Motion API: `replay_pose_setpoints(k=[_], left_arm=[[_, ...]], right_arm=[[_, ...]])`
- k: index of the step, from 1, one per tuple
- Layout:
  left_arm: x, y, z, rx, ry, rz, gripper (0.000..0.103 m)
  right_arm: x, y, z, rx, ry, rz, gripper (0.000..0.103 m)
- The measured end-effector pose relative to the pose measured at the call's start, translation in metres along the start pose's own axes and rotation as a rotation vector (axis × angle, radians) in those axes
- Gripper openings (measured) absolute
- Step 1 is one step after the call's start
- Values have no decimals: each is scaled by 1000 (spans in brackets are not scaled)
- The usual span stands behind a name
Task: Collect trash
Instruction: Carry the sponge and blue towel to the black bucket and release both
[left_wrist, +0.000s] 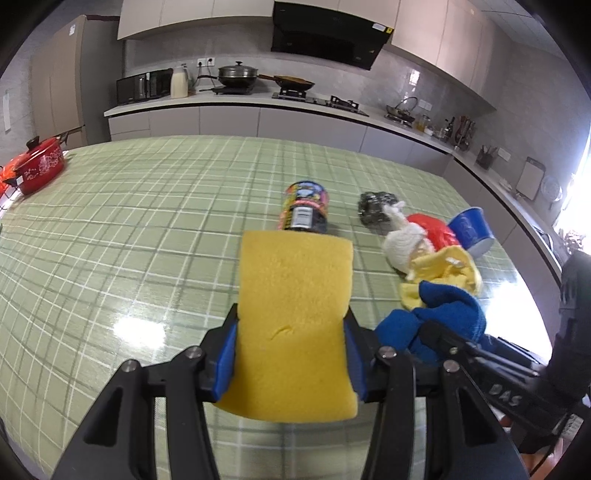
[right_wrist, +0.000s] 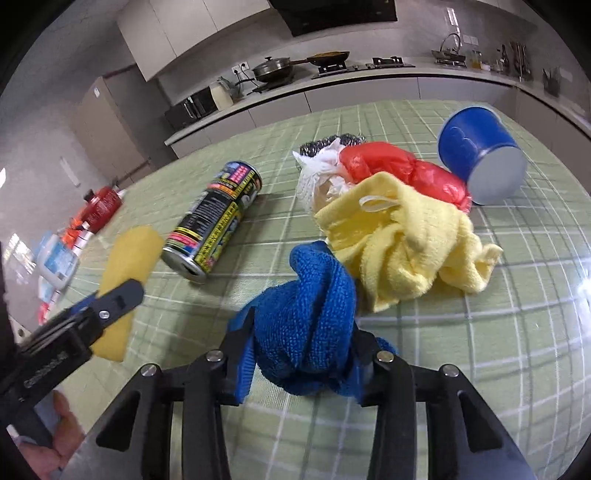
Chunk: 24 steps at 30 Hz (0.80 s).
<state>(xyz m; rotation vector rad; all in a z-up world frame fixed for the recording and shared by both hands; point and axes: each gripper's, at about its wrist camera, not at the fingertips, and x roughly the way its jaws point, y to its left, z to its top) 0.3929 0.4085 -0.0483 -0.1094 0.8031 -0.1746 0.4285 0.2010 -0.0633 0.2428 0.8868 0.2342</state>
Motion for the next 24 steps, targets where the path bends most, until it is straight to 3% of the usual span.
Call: replay_pose_setpoints(k=[5,11,18,24], left_arm=[[-17,-34,-1,46,-28,-45,51],[-23,-109,-10,96,-36,-119,51],[-17,-246,-35,153,-39,-186,51],[-5,-384,-55,178,6,-278,51]], right_arm=[[-52,-22,-2,38,-69,-3,43],[-118,-91,-11,135,-150,-64,43],[-206,-230,-36,244,-240,-153,43],[-273,-369,-53,276,-231,-260,43]])
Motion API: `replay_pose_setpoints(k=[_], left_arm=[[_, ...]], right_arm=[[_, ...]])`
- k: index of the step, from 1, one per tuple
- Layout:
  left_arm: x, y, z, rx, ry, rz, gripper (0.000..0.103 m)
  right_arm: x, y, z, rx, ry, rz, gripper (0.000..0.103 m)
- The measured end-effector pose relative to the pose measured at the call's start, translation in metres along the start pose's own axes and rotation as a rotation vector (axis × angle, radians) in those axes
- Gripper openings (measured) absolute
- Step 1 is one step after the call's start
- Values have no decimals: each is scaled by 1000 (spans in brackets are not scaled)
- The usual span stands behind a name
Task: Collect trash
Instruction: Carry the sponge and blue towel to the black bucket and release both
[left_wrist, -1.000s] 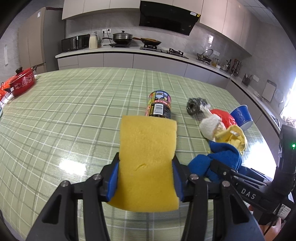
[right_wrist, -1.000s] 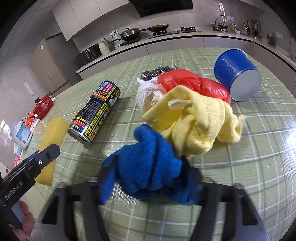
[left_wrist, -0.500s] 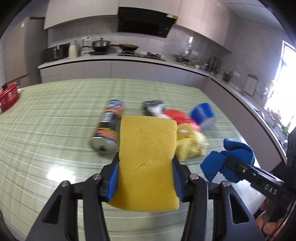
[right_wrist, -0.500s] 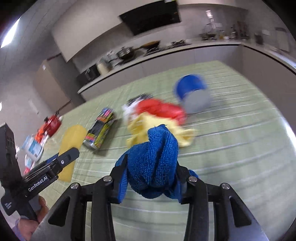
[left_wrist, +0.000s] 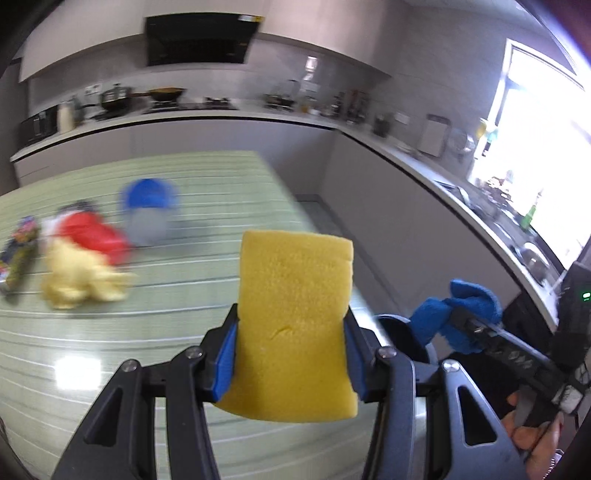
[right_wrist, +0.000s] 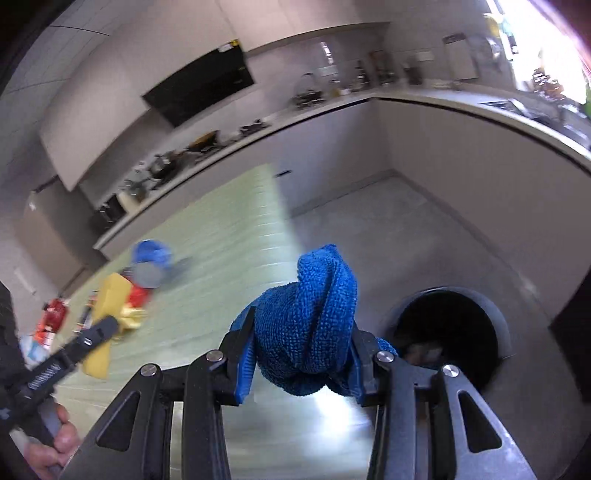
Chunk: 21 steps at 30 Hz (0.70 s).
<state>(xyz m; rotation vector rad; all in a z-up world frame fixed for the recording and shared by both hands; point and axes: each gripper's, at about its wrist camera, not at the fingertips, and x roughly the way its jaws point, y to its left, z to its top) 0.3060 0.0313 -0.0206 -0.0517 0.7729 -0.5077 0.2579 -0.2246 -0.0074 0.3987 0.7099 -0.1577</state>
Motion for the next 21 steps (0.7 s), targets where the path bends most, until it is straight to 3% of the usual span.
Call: replay_pose_setpoints(k=[5,9,17,21], left_arm=[[51,-85,5,34,72,-83,51],[98,-124,1,50,171,-98,51],[158,-156,-17,70,287,4,56],[175,-159,-28,48,340,39,59]], right_arm=[[3,-94,14,31,50,-58,43],[24,-137,14,37,118,-70,43],[82,-185,9,26,233,-63,43],[103,-199,2,6,292,-48,49]])
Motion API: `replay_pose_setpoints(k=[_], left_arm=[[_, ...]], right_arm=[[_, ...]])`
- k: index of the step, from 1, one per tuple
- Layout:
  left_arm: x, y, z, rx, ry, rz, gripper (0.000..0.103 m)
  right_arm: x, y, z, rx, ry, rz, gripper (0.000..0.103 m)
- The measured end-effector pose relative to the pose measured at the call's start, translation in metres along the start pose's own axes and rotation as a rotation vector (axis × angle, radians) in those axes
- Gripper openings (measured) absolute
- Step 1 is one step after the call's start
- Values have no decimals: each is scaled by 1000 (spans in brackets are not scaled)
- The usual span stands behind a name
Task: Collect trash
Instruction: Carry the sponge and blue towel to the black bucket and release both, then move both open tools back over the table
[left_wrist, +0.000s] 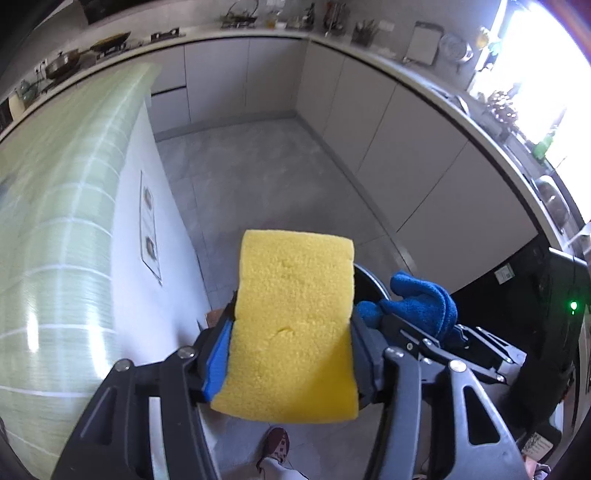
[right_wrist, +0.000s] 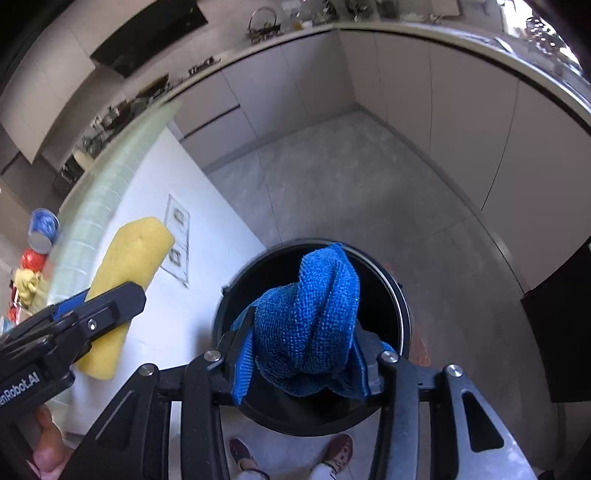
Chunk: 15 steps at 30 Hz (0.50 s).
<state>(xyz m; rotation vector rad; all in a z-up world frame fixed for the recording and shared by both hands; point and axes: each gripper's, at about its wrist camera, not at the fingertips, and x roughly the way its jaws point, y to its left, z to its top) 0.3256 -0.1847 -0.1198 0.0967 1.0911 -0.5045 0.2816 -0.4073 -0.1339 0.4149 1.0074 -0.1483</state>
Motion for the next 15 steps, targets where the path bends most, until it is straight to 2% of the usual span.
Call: replay_pose_setpoints(k=[1,3,4,11,15], left_arm=[[4,-2,-2,-3,13,3,62],[10,-2,-2,-14,36,35,72],[12,-2,-2,-20,42,48,78],[-11,-9,5,-23,1,32,78],[-48,-8,15,-14,-62,23,78]], right_arm=[[6,-3,1,-7,12,4,52],[14,-5,2,-24,33,-10,71],[15,-6,2,-32,28,-21,74],[-13,-23,6,22,-60,-59,74],[-45,-5,14,26,-106,-46,74]])
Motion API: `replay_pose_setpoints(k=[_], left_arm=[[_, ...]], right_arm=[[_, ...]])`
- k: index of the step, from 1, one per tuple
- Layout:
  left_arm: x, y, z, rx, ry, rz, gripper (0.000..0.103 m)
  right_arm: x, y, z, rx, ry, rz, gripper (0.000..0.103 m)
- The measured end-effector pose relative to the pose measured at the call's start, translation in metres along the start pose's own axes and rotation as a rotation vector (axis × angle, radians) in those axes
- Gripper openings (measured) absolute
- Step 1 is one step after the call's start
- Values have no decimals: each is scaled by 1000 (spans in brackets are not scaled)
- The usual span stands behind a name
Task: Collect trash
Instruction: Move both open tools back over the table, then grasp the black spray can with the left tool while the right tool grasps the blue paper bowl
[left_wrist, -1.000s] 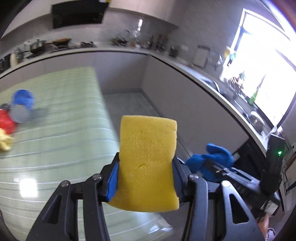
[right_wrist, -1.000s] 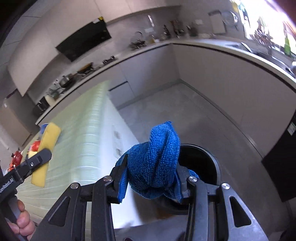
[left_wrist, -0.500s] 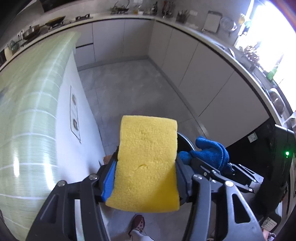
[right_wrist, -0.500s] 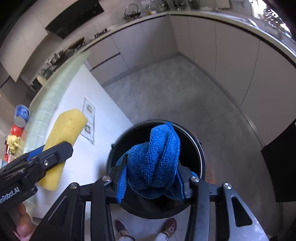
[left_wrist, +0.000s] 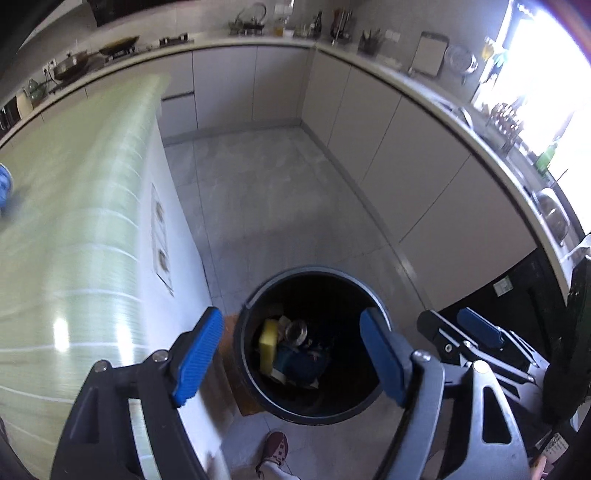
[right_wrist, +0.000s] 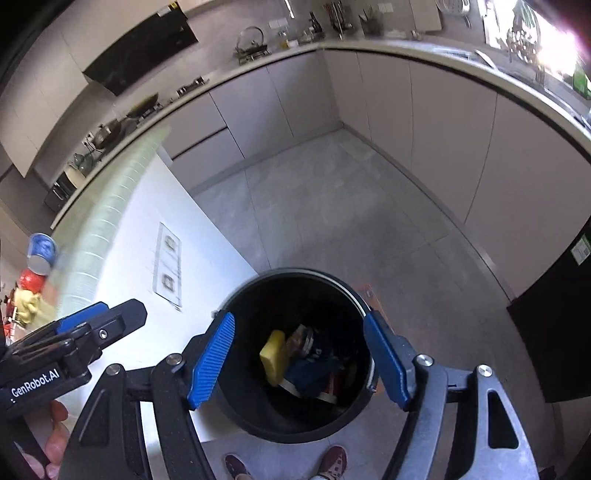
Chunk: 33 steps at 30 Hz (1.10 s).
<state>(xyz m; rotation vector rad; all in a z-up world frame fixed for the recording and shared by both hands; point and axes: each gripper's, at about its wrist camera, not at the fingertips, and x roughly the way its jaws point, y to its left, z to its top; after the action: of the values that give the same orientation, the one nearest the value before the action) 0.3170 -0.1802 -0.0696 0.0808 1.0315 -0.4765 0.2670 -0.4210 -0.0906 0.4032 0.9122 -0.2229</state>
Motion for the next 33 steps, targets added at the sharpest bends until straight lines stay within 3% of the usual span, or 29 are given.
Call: replay_pose_setpoints(k=[4,10,13,19,25,28,30,33], left_arm=[[-38,21,3,-6,-61,0,78],[-90,92,-2,-39,-114,9,78],[-113,138,-9,-68,-136,40,79],[-155,232,-30,-117,-185,115,82],[-188,320,-51,-162,-225,198,83],[-193,356,-53,-201,-220,224,83],[-196,374,-56,-223,-220,235,83],[-198,402,-59,-267,-224,241,83]], right_arm=[[-23,29,5,-10,-29,30,78],[-52,105,0,-34,-50,86,82],[-61,157,-7,-70,-60,105,90],[-64,278,-34,-186,-60,147,92],[-58,380,-59,-291,-152,132,92],[-46,412,-62,-342,-147,94,92],[-38,420,-61,-343,-105,126,92],[-41,435,-64,-331,-136,175,92]])
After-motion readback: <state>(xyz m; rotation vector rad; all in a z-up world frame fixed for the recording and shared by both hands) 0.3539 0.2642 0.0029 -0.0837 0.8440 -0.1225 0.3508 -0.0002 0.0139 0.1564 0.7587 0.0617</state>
